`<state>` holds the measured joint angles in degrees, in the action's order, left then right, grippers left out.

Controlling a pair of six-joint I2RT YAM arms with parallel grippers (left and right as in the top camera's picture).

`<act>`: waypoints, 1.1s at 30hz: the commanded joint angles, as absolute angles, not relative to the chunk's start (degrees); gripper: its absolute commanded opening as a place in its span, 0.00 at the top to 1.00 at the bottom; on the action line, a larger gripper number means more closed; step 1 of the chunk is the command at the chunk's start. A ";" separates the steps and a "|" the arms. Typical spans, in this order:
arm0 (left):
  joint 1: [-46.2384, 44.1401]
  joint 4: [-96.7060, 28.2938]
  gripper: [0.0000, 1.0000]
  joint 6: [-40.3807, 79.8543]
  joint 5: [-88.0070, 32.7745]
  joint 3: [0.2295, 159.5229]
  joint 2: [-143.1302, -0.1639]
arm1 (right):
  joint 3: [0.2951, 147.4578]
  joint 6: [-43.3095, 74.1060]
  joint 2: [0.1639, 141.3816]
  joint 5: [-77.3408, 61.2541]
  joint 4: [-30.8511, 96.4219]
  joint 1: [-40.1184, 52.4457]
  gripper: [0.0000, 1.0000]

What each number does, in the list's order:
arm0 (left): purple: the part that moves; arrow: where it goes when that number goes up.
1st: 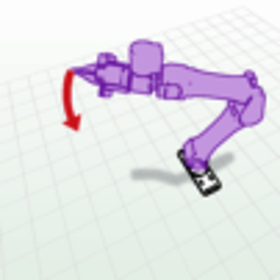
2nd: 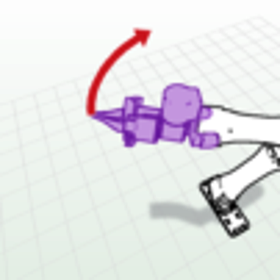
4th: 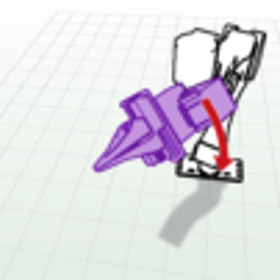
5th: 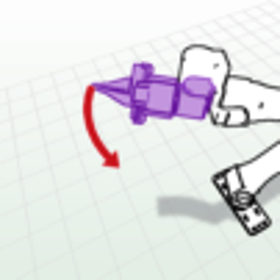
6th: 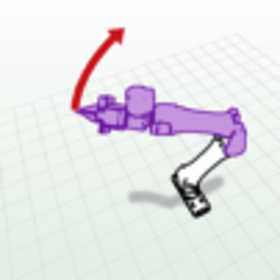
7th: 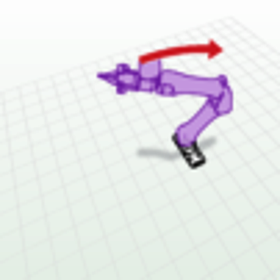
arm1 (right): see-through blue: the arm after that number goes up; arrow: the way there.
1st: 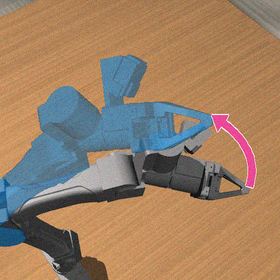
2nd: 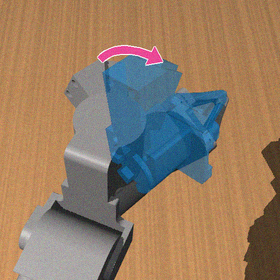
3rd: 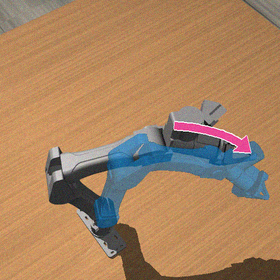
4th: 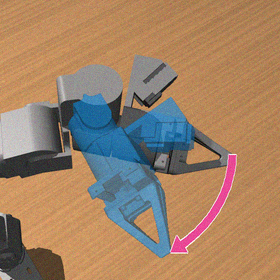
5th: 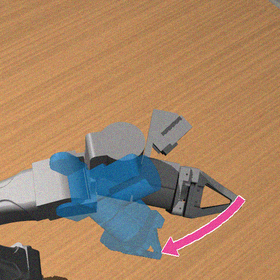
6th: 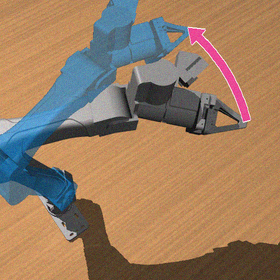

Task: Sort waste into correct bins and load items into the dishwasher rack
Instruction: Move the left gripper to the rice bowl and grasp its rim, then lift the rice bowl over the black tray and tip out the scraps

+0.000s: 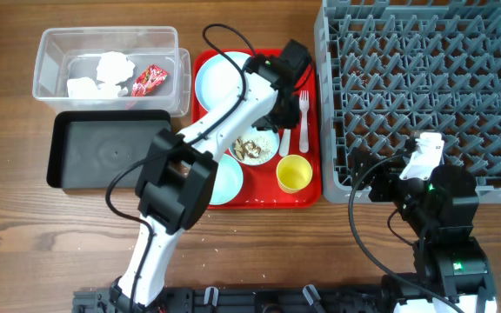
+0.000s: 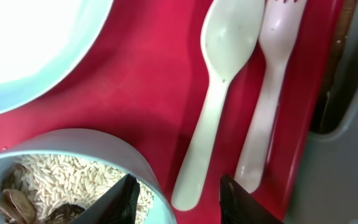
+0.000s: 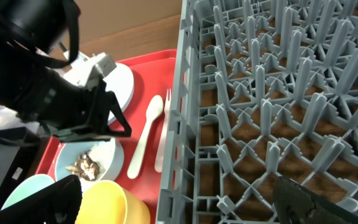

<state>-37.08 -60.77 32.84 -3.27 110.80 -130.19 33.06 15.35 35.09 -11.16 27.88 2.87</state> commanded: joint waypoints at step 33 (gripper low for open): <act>-33.93 -65.84 0.96 30.79 -8.34 108.49 -122.30 | 34.39 15.00 35.16 -10.33 27.46 3.16 0.00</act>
<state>-37.19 -65.23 35.05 -0.05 106.02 -128.51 33.06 15.35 35.09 -11.09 27.88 2.87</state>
